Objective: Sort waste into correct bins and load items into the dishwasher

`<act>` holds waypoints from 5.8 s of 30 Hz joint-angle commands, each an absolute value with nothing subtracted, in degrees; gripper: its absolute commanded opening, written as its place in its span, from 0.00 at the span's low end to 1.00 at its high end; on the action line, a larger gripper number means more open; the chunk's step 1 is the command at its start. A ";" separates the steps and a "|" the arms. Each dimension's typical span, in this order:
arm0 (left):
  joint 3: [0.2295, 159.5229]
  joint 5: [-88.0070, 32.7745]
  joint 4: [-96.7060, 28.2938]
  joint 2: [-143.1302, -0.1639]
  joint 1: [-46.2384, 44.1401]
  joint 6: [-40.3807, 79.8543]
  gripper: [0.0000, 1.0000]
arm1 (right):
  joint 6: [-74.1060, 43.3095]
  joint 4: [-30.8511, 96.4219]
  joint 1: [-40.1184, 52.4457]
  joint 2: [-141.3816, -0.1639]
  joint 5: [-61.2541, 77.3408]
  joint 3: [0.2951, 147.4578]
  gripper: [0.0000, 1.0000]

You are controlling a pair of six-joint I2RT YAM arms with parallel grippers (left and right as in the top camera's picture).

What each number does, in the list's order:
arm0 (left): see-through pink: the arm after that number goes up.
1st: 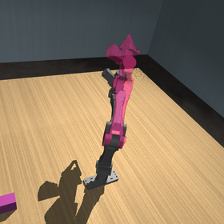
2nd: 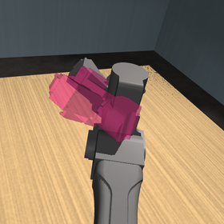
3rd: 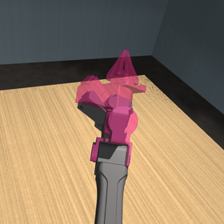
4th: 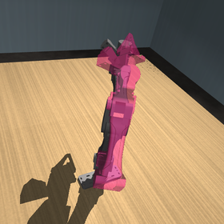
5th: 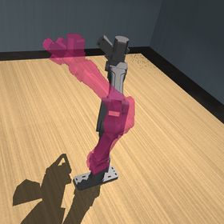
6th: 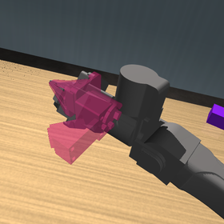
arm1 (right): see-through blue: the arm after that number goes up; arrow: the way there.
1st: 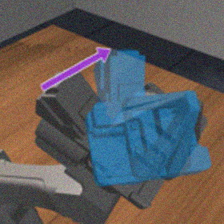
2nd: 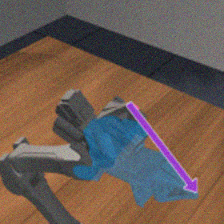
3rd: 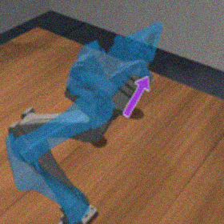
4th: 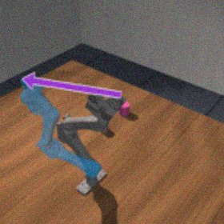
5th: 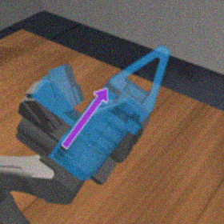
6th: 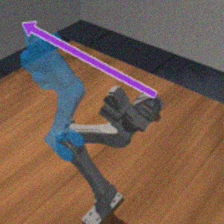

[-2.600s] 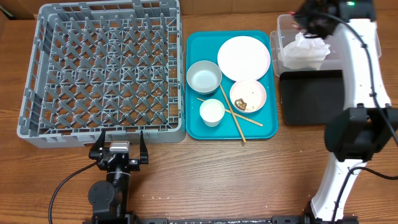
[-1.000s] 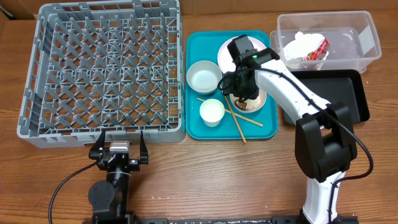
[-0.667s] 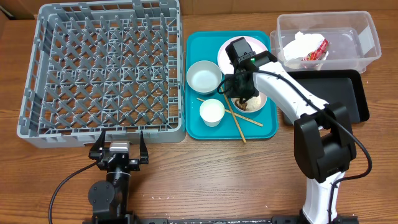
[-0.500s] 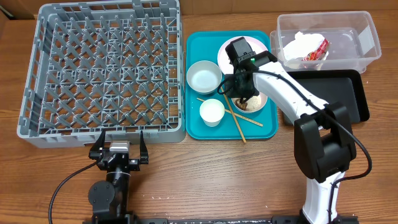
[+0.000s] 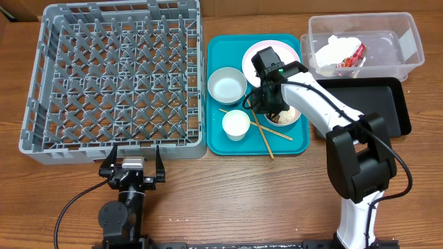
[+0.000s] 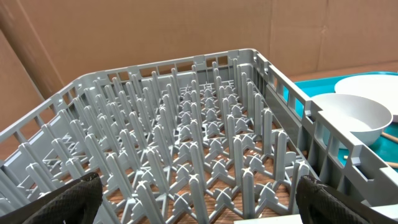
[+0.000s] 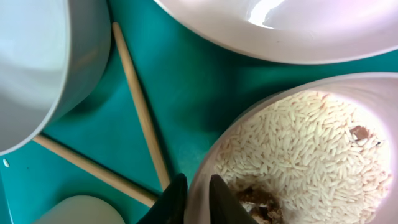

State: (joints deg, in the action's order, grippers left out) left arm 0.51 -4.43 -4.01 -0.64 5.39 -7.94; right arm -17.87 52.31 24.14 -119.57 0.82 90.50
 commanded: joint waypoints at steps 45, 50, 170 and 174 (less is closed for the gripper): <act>0.27 -4.47 -4.08 -0.27 5.98 -8.99 1.00 | -8.23 70.13 2.13 -108.42 17.76 101.25 0.04; 0.27 -4.47 -4.08 -0.27 5.98 -8.99 1.00 | -0.58 66.92 -5.17 -108.42 32.03 96.51 0.04; 0.27 -4.47 -4.08 -0.27 5.98 -8.99 1.00 | -47.16 -1.89 -5.58 -95.57 59.75 62.43 0.04; 0.27 -4.47 -4.08 -0.27 5.98 -8.99 1.00 | -41.54 8.80 -4.54 -95.57 54.81 65.58 0.04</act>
State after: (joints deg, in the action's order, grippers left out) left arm 0.51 -4.32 -4.01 -0.64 5.39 -7.94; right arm -49.21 3.25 -5.67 -96.12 60.45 61.93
